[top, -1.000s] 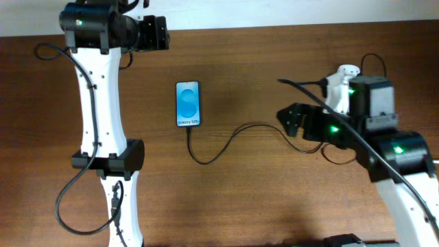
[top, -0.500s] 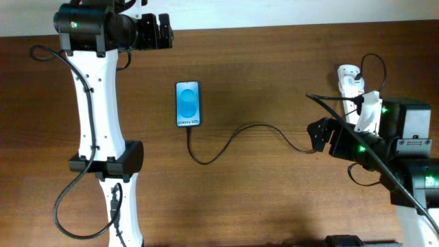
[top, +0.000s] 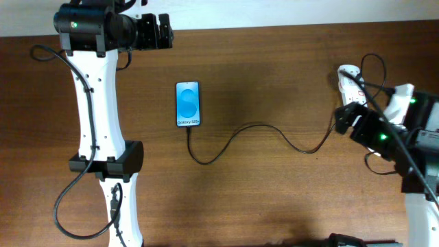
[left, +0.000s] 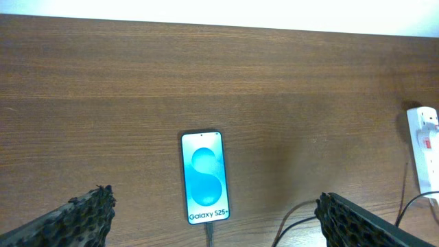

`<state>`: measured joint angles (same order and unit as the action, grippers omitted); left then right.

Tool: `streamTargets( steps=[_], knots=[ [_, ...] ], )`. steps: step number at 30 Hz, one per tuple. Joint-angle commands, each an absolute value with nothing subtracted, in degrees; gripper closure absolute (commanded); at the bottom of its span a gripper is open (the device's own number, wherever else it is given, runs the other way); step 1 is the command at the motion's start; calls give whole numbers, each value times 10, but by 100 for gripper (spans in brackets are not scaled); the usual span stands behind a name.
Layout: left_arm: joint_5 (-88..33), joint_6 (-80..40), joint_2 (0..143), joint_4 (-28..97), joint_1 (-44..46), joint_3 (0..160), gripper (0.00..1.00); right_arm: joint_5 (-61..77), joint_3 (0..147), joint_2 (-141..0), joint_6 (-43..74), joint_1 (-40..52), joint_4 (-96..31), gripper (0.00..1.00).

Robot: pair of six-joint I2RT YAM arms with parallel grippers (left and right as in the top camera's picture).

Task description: Plug charger to phone and switch on socket

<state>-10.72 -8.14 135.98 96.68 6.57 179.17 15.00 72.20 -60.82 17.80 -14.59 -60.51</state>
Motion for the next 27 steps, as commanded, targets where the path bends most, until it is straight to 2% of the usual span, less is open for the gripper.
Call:
streamTargets(
  steps=[1,4,8,11,13,21,26,27],
  knots=[
    [-111,-81,1343,967,63,1797,1,165,750,-632,147,-208,-597,1],
    [-111,-81,1343,967,63,1797,1,190,860,-726,94,-256,-638,1],
    [-111,-81,1343,967,63,1797,1,244,1021,-876,92,-350,-666,1],
    [-111,-81,1343,967,63,1797,1,249,1042,-940,92,-408,-643,1],
    [-111,-81,1343,967,63,1797,1,248,1042,-1000,92,-439,-578,1],
    [-111,-81,1343,967,63,1797,1,238,1042,-1178,64,-436,-470,1],
    [-111,-81,1343,967,63,1797,1,212,1040,-1244,65,-386,-457,1],
    [-111,-81,1343,967,63,1797,1,168,1040,-1249,84,-371,-460,1]
  ],
)
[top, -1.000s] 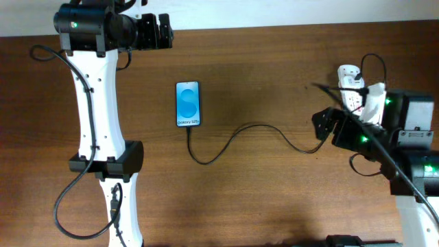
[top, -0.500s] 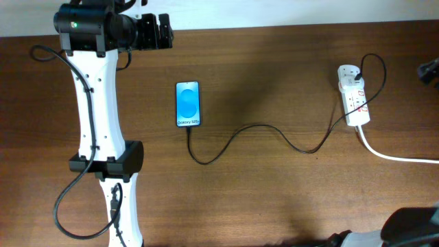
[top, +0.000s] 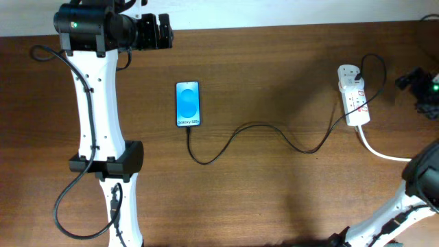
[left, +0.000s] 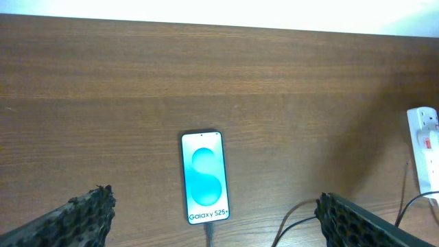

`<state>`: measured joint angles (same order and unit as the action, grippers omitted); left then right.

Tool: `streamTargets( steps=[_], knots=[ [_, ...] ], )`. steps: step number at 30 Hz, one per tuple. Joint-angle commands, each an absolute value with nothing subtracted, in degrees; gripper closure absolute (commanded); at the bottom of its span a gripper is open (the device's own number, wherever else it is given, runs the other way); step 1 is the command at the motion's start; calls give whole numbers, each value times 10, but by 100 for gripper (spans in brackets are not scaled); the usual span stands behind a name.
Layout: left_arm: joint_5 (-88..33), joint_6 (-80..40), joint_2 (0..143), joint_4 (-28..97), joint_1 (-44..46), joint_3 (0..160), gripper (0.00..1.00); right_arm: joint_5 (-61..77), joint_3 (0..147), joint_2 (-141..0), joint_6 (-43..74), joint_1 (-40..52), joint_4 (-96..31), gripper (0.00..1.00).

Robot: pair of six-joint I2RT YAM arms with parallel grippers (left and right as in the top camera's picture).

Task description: Plug charger to phone and switch on socket

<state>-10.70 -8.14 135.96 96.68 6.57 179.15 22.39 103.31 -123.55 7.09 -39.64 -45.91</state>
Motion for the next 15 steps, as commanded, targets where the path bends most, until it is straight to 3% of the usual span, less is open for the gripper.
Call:
streamTargets(
  steps=[1,15],
  knots=[
    [-111,-81,1343,967,63,1797,1,156,1040,-1255,84,-362,-465,1],
    [-111,-81,1343,967,63,1797,1,52,1025,-1292,77,-276,-454,1]
  ],
)
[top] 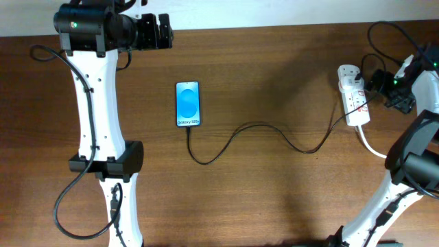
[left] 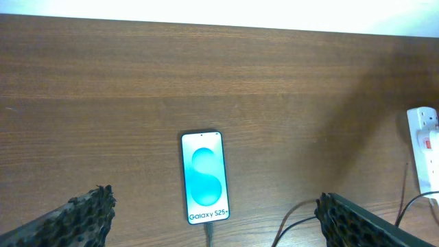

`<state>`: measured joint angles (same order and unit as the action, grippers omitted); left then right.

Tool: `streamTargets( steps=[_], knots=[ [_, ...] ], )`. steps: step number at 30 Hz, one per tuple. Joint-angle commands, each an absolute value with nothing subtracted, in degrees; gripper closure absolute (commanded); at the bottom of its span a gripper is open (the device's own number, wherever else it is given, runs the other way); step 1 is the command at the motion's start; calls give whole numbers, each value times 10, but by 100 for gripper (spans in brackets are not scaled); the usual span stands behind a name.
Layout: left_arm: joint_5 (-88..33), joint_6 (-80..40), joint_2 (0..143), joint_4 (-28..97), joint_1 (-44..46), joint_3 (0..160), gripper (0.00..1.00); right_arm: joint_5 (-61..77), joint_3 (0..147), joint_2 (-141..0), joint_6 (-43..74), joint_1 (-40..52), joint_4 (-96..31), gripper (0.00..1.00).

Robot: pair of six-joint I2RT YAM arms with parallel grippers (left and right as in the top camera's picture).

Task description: Plug charger to phone and switch on socket

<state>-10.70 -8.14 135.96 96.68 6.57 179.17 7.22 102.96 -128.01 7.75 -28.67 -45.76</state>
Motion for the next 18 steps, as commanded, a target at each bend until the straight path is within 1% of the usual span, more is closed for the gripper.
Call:
streamTargets(
  steps=[1,18],
  knots=[
    [-111,-81,1343,967,63,1797,1,51,1025,-1296,77,-274,-452,1],
    [-111,-81,1343,967,63,1797,1,60,1014,-1316,80,-272,-473,1]
  ],
)
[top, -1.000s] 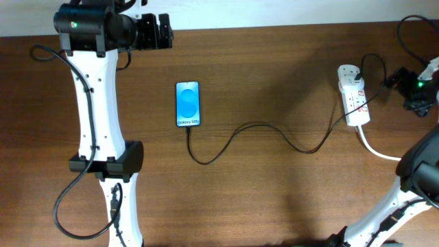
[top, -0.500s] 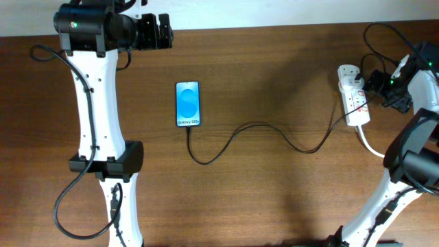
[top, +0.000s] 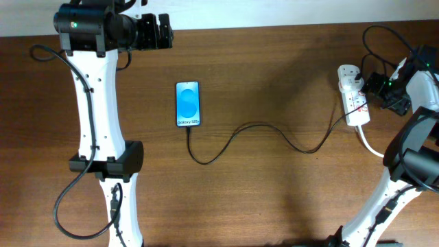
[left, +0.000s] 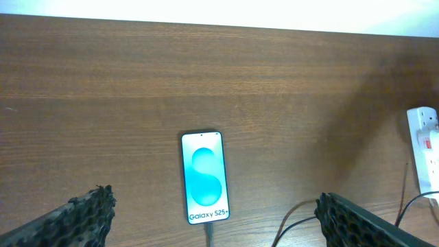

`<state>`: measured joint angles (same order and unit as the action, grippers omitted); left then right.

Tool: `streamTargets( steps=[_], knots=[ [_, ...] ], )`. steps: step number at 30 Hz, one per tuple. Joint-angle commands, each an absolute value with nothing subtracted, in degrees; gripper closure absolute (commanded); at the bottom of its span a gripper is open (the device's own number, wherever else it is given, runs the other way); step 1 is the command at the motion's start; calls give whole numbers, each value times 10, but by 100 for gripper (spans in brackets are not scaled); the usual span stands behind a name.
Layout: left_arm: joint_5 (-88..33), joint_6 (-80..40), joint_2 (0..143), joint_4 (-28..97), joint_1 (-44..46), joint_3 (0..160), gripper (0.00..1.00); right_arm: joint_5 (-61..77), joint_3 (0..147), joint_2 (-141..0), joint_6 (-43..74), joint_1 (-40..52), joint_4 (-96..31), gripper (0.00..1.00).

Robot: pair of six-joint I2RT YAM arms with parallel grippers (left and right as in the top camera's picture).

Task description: Plug charger to phone and switch on socket

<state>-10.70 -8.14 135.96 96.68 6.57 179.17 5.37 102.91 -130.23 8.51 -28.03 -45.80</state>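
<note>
The phone [top: 188, 103] lies face up with a lit blue screen, and it shows again in the left wrist view [left: 204, 177]. A dark charger cable [top: 260, 127] is plugged into its lower end and snakes right to the white socket strip [top: 352, 96]. The strip has a red switch [left: 426, 143]; whether it is on I cannot tell. My right gripper [top: 377, 85] sits just right of the strip, close to its side, its jaws too small to read. My left gripper [top: 163, 31] hangs open at the back left, its fingers [left: 82, 219] wide apart on either side of the phone below.
A white mains lead [top: 376, 149] runs from the strip toward the front right. Black arm cables [top: 374, 41] loop above the strip. The left arm's white link [top: 96, 103] stretches down the table's left side. The table's back edge [top: 274, 26] meets a white wall.
My right gripper has shifted slightly left, closer to the socket strip's right side. The phone, the cable and the left arm are unchanged.
My right arm first reached in from the lower right with its gripper at the strip's near end. It was then off at the far right edge, leaving the strip fully in view. Later it came back beside the strip's right side, where it is now. The left arm stayed put.
</note>
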Motion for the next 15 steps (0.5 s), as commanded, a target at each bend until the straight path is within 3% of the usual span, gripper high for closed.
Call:
streamTargets(
  steps=[1,15],
  knots=[
    [-111,-81,1343,967,63,1797,1,59,1014,-1316,80,-266,-480,1],
    [-111,-81,1343,967,63,1797,1,99,1014,-1316,79,-236,-497,1]
  ],
)
